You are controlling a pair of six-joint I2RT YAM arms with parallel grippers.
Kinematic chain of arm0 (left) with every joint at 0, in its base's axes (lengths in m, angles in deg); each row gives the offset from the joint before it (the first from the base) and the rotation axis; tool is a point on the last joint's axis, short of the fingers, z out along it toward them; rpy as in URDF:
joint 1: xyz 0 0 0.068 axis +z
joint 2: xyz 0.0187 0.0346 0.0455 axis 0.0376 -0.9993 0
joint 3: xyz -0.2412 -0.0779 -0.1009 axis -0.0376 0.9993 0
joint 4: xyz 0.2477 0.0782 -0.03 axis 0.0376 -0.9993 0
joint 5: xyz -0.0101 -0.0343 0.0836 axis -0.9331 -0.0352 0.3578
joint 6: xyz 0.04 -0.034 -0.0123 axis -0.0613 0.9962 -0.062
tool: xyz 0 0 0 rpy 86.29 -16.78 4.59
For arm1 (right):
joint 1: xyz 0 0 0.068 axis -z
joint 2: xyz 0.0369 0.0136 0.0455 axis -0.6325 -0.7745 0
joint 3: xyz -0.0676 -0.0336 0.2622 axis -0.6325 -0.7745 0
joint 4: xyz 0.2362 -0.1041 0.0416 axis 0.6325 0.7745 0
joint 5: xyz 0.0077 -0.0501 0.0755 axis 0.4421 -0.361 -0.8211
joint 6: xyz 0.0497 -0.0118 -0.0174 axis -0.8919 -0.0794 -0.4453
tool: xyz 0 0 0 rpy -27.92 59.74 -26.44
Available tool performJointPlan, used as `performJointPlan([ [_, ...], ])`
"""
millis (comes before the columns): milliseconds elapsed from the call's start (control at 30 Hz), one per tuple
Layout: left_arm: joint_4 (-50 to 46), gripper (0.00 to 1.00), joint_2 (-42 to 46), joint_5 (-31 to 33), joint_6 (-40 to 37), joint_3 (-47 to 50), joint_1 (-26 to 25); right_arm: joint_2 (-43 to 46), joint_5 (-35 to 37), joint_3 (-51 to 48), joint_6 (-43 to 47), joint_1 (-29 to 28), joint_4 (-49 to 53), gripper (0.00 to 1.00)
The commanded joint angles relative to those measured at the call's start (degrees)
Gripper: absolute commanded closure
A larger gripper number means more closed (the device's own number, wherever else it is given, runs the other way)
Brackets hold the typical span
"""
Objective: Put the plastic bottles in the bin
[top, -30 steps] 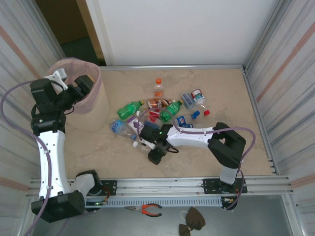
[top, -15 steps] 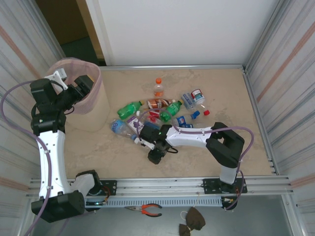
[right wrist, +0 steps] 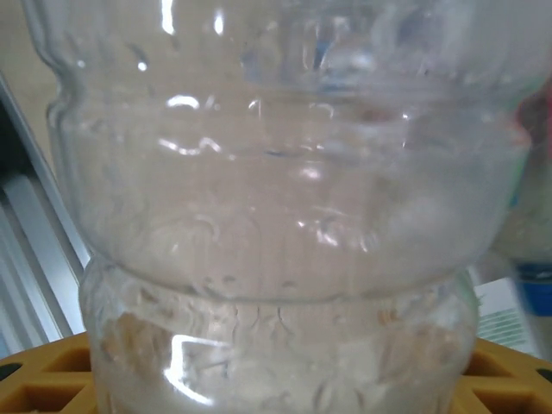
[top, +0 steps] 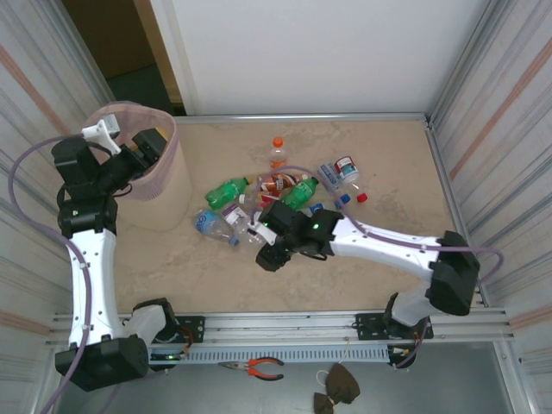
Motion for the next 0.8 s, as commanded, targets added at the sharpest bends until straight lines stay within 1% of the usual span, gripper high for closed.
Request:
performJointPlan([
  [0, 6.7, 0.25, 0.5, -5.2, -2.0, -1.6, -4.5, 5.8, -1.4, -1.0, -0.5, 1.6, -5.0, 0.44],
  [133, 7.3, 0.24, -1.1, -5.1, -6.5, -4.8, -12.2, 11.5, -2.5, -2.4, -0.2, 3.9, -10.5, 0.45],
  [267, 7.5, 0.22, -3.3, -4.9, -12.2, -8.3, -21.3, 16.9, -3.1, -3.9, -0.1, 6.3, -16.8, 0.47],
  [333, 6.2, 0.18, -4.7, -4.3, -14.7, -10.6, -25.2, 19.1, -3.3, -4.7, 0.2, 7.0, -19.6, 0.47],
  [400, 4.4, 0.17, -6.2, -4.0, -16.7, -13.1, -28.7, 21.0, -3.4, -5.2, 0.8, 7.9, -22.2, 0.48],
  [600, 2.8, 0.19, -10.5, -2.0, -19.5, -17.5, -37.7, 24.2, -4.3, -5.8, 4.0, 8.9, -25.4, 0.48],
  [767, 1.2, 0.25, -14.1, -2.6, -20.7, -21.5, -42.3, 24.7, -4.7, -5.5, 4.5, 9.4, -25.8, 0.48],
])
